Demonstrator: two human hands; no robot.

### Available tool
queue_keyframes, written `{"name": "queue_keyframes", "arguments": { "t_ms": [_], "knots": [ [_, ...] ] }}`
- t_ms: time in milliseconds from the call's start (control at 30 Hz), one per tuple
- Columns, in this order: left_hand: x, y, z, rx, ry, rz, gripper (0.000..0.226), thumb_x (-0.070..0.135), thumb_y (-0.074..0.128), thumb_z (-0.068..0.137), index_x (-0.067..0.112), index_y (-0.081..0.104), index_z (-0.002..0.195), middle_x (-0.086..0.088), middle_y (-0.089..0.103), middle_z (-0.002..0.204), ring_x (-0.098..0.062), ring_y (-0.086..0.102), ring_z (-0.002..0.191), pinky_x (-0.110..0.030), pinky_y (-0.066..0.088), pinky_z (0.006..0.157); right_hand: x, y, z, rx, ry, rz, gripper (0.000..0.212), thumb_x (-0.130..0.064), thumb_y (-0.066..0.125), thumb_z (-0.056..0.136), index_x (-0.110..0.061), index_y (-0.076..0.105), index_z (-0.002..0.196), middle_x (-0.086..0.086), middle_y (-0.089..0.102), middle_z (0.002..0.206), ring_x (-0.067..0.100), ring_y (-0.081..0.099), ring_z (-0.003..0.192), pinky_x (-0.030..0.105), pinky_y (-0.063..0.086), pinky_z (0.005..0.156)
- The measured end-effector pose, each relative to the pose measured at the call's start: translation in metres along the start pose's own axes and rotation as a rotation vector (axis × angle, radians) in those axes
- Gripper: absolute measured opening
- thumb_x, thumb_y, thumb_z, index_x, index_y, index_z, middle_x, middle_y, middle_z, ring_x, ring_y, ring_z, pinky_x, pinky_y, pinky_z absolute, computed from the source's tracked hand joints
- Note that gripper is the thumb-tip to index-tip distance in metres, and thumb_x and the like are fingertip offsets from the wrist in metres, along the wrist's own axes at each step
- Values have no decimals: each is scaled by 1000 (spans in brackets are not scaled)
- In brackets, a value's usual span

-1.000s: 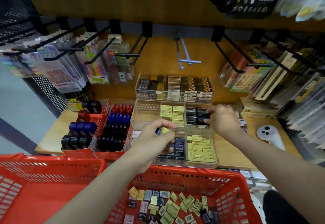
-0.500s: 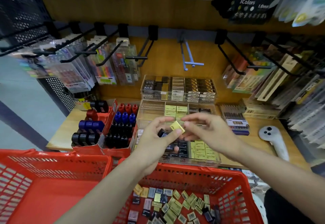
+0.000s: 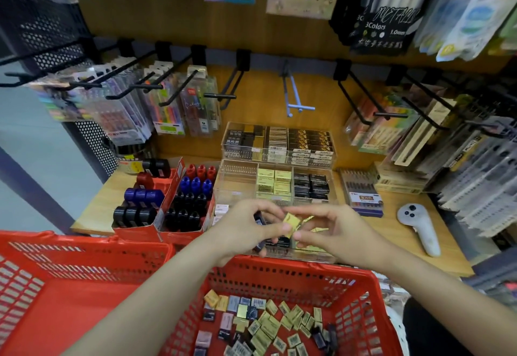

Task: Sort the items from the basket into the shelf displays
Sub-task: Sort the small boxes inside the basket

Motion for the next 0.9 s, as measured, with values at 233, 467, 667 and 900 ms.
{"name": "queue_keyframes", "arguments": {
  "t_ms": [233,467,667,900],
  "knots": [
    [-9,8,13,32,-59,-102,13,23,79,83,19,76,95,2,67,82,-8,66,64,-22,50,49,31,-25,2,96,51,-219,38,-48,82,60,-30,72,92,-15,71,84,2,67,78,11,51,72],
    [-28,1,15,264,-366,-690,21,-12,62,85,4,72,95,-22,62,101,-23,64,71,-24,55,51,101,-36,-4,328,266,-692,39,-50,78,73,-24,74,102,-10,66,95,6,56,82,28,48,80],
    [-29,4,10,254,-375,-623,20,-12,59,88,2,70,96,-22,62,101,-23,63,72,-22,53,47,109,-5,24,261,331,-775,38,-48,69,84,-33,67,118,-15,69,101,12,57,107,34,31,87],
    [-37,4,13,286,-387,-571,20,-12,61,86,4,72,88,-15,66,84,-16,66,54,-22,52,47,123,8,35,302,339,-532,36,-11,66,92,-13,64,128,8,71,116,18,67,107,30,50,97]
  ]
}}
Point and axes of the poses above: each hand's wrist, its own z-axis towards the middle knuckle, its own y-axis out of the palm, x = y × z, the point moved 5 cm from there along z, towards the middle knuckle
